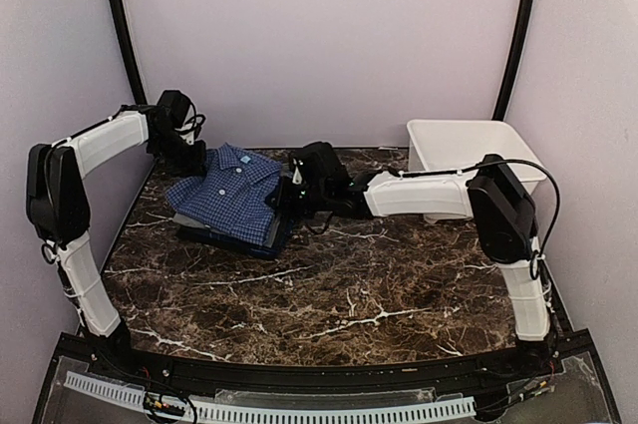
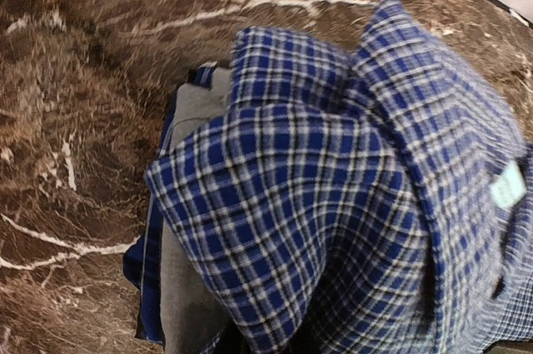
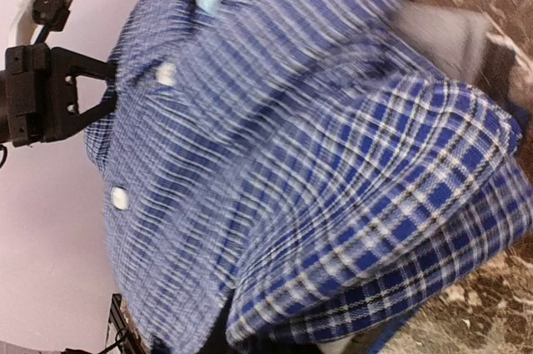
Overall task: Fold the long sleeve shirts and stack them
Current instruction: Place the square-folded shirt on the square-folded shirt.
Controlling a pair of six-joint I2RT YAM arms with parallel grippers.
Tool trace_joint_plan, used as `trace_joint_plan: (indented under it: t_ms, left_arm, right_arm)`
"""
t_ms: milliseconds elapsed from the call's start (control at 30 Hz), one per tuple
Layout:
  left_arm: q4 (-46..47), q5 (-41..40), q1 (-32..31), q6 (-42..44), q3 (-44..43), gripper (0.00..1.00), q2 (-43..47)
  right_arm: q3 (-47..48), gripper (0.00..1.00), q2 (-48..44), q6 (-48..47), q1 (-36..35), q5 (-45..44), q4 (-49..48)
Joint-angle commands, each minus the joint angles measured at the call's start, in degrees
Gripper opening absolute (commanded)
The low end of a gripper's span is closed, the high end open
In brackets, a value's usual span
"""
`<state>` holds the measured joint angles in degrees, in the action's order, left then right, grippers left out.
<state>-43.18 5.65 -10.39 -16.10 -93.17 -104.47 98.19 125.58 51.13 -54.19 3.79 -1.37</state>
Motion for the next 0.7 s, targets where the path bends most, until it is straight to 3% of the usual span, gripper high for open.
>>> trace_joint_plan:
  t_ms: [0, 100, 233, 667]
  left_arm:
    - [2.5, -4.5, 0.8, -1.1, 3.3, 0.17, -2.4]
    - [2.6, -6.4, 1.0, -2.0, 3.8, 0.35, -2.7]
    - [3.1, -10.0, 1.2, -2.9, 4.0, 0.48, -1.0]
    - [1.8, -17.7, 3.2, -2.9, 2.0, 0.71, 3.5]
  right_arm:
    - [-6.7, 0.23, -2.8, 0.5, 3.7, 4.4, -2.8]
    - [-10.6, 0.3, -5.7, -1.0, 4.9, 4.2, -3.0]
    - [-11.0, 0.35, -7.6, -3.0, 5.6, 4.4, -1.4]
    - [-10.6, 0.4, -10.6, -8.9, 5.7, 0.6, 3.4]
